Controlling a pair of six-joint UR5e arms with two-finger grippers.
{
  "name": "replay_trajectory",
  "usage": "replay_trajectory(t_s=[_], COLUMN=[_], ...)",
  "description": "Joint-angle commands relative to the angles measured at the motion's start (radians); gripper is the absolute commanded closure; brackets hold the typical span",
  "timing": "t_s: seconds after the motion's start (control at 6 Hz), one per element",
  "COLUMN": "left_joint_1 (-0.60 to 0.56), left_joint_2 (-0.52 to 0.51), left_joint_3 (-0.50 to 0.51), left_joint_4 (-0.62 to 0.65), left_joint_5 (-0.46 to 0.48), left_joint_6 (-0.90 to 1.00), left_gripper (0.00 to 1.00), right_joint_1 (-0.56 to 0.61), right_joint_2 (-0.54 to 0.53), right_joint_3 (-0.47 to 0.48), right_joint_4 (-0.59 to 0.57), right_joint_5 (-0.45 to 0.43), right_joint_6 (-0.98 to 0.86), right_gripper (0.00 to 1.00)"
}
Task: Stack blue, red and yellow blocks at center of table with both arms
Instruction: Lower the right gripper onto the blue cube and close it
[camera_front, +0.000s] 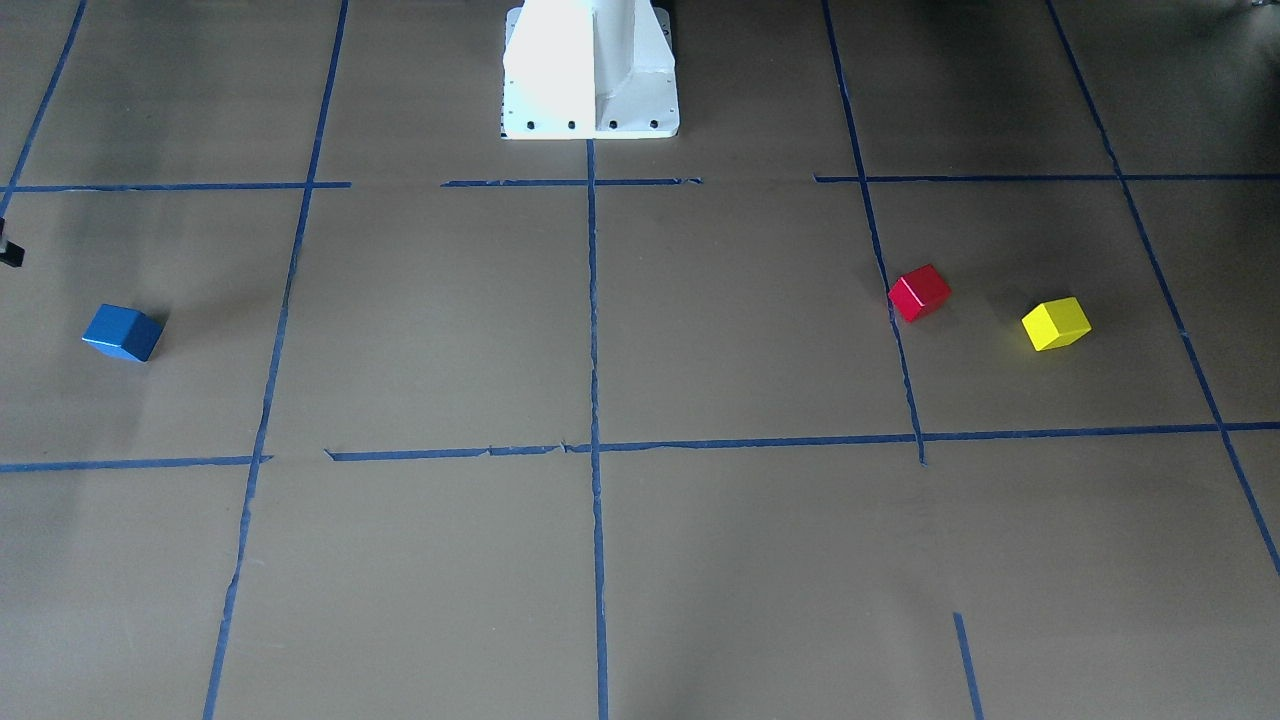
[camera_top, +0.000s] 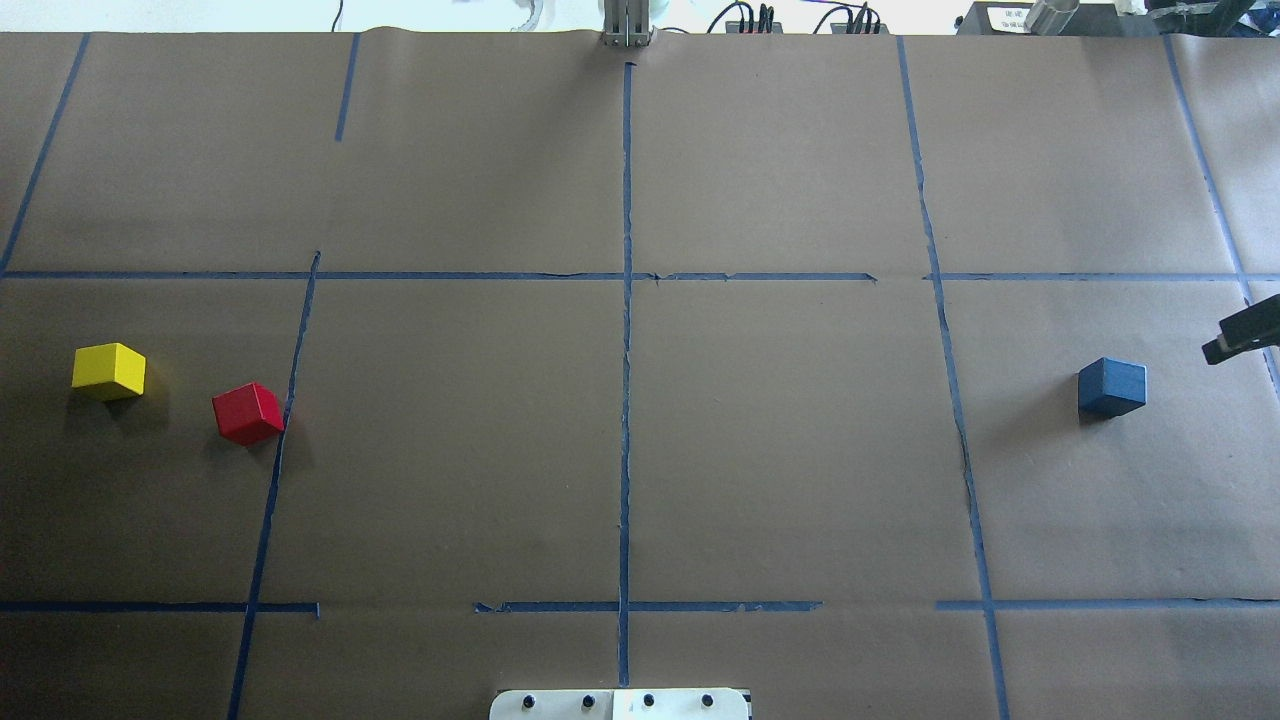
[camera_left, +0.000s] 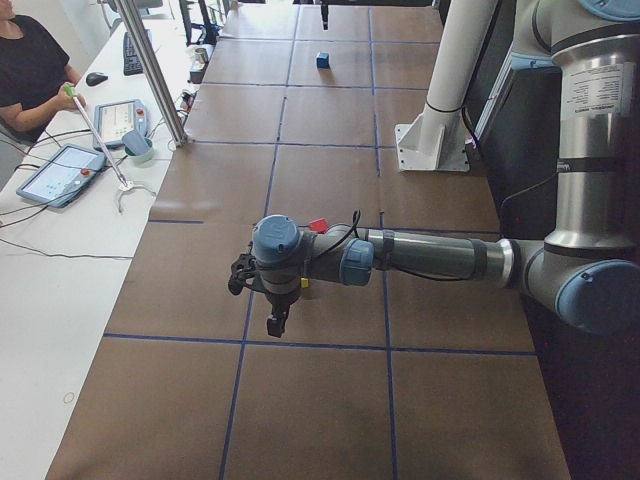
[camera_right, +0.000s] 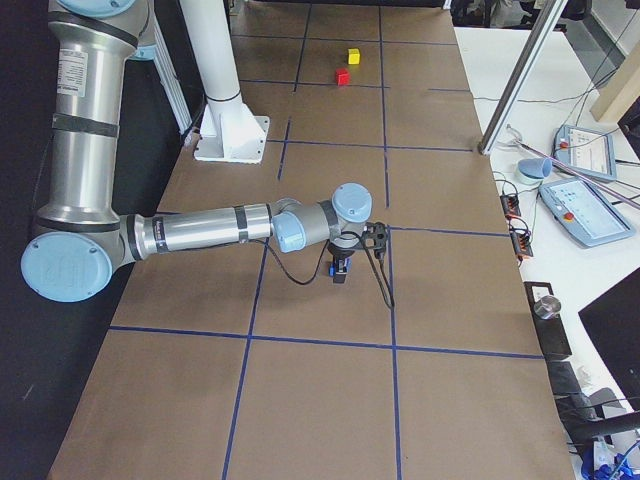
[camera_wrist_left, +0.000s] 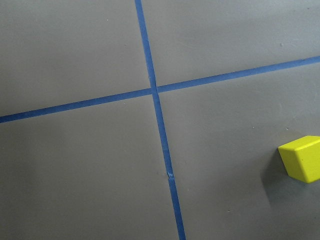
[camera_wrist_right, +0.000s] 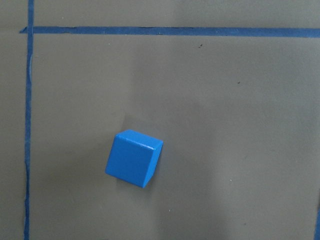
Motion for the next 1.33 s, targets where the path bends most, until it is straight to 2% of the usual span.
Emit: replay_trajectory(t_s=[0.0, 0.17, 0.33, 1.17], left_joint_1=[0.000, 0.000, 0.000, 0.000], left_joint_2=[0.000, 0.000, 0.000, 0.000], left_joint_3=[0.004, -0.001, 0.005, 0.001], left_joint_4=[-0.001, -0.001, 0.001, -0.001], left_joint_5=[-0.026, -0.026, -0.068, -0.075], left_joint_6=[0.000, 0.000, 0.000, 0.000], left_gripper=[0.00, 0.00, 0.00, 0.00], right_joint_1=[-0.129, -0.136, -0.161, -0.225], right_joint_2=[0.017, 0.059, 0.072, 0.095], right_joint_3=[-0.023, -0.062, -0.082, -0.156], right_joint_4=[0.111, 0.117, 0.117, 0.123], right_joint_5=[-0.117, -0.119, -0.140, -0.171], right_joint_6=[0.261, 0.338, 0.361, 0.367], right_gripper=[0.01, 0.01, 0.01, 0.02])
